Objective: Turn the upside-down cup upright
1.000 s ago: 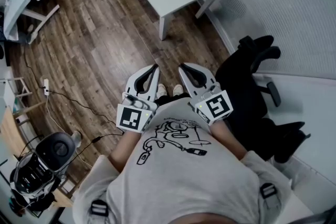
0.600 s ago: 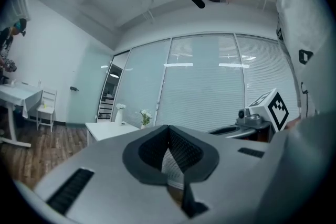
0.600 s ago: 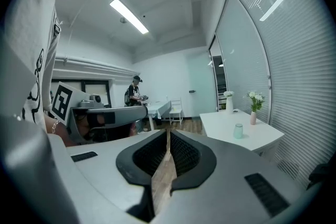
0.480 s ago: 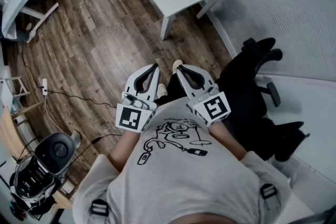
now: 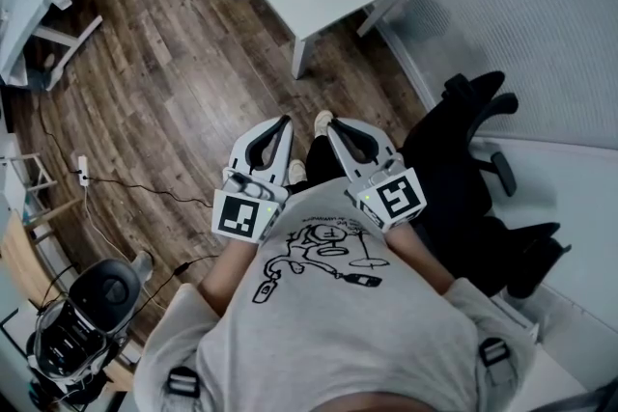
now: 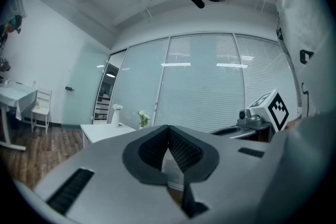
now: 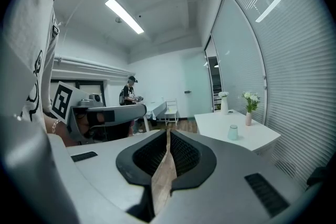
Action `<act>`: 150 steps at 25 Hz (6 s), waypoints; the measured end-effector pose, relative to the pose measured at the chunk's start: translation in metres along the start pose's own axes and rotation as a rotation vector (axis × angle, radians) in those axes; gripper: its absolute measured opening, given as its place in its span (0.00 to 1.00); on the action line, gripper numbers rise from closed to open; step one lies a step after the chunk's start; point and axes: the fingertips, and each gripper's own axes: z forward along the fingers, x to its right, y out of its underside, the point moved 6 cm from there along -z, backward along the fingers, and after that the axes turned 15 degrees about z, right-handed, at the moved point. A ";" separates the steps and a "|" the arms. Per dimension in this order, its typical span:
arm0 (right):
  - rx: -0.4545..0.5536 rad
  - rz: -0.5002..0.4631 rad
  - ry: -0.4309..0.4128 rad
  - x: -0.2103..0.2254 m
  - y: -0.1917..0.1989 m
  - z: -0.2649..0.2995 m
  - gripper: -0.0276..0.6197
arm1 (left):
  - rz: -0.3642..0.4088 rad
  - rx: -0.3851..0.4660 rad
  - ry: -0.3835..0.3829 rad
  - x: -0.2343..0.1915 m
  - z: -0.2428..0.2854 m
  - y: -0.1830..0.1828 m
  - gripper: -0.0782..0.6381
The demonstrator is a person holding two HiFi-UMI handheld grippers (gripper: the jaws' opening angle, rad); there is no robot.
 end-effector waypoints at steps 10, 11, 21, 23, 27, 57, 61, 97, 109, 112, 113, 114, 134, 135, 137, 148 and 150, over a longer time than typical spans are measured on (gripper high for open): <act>0.012 0.028 -0.005 0.058 -0.017 0.016 0.11 | 0.008 -0.029 -0.001 -0.002 0.057 0.003 0.11; 0.012 0.032 -0.006 0.066 -0.020 0.019 0.11 | 0.010 -0.031 -0.001 -0.003 0.066 0.003 0.11; 0.031 0.058 -0.012 0.149 -0.054 0.041 0.11 | 0.040 -0.048 0.013 -0.011 0.157 -0.001 0.11; 0.027 0.064 -0.015 0.163 -0.058 0.044 0.11 | 0.042 -0.049 0.008 -0.012 0.172 -0.002 0.11; 0.024 0.068 -0.026 0.191 -0.070 0.051 0.11 | 0.041 -0.057 -0.006 -0.016 0.200 -0.001 0.11; 0.008 0.068 -0.037 0.259 -0.098 0.095 0.11 | 0.031 -0.059 0.002 -0.047 0.285 0.009 0.11; -0.004 0.068 -0.032 0.262 -0.100 0.113 0.11 | 0.030 -0.062 -0.003 -0.066 0.293 0.014 0.11; -0.006 0.072 0.063 0.274 -0.176 0.316 0.11 | -0.008 -0.076 0.096 -0.275 0.373 0.030 0.11; 0.026 0.069 0.083 0.286 -0.179 0.304 0.11 | -0.010 -0.081 0.114 -0.261 0.381 0.030 0.11; 0.035 0.070 0.089 0.292 -0.182 0.296 0.11 | 0.006 -0.085 0.117 -0.254 0.385 0.026 0.11; 0.038 0.069 0.092 0.294 -0.183 0.294 0.11 | 0.010 -0.087 0.116 -0.252 0.387 0.026 0.11; 0.039 0.068 0.093 0.297 -0.183 0.292 0.11 | 0.011 -0.088 0.114 -0.250 0.389 0.027 0.11; -0.012 0.060 0.121 0.349 -0.145 0.274 0.12 | 0.018 -0.151 0.170 -0.214 0.429 0.078 0.11; -0.016 0.063 0.121 0.353 -0.140 0.277 0.12 | 0.016 -0.156 0.170 -0.214 0.432 0.084 0.11; -0.023 0.068 0.122 0.361 -0.129 0.284 0.12 | 0.015 -0.167 0.174 -0.215 0.436 0.097 0.11; -0.047 0.062 0.137 0.373 -0.088 0.298 0.25 | -0.018 -0.216 0.205 -0.207 0.423 0.149 0.11; -0.053 0.057 0.148 0.374 -0.086 0.296 0.27 | -0.022 -0.216 0.207 -0.204 0.422 0.152 0.11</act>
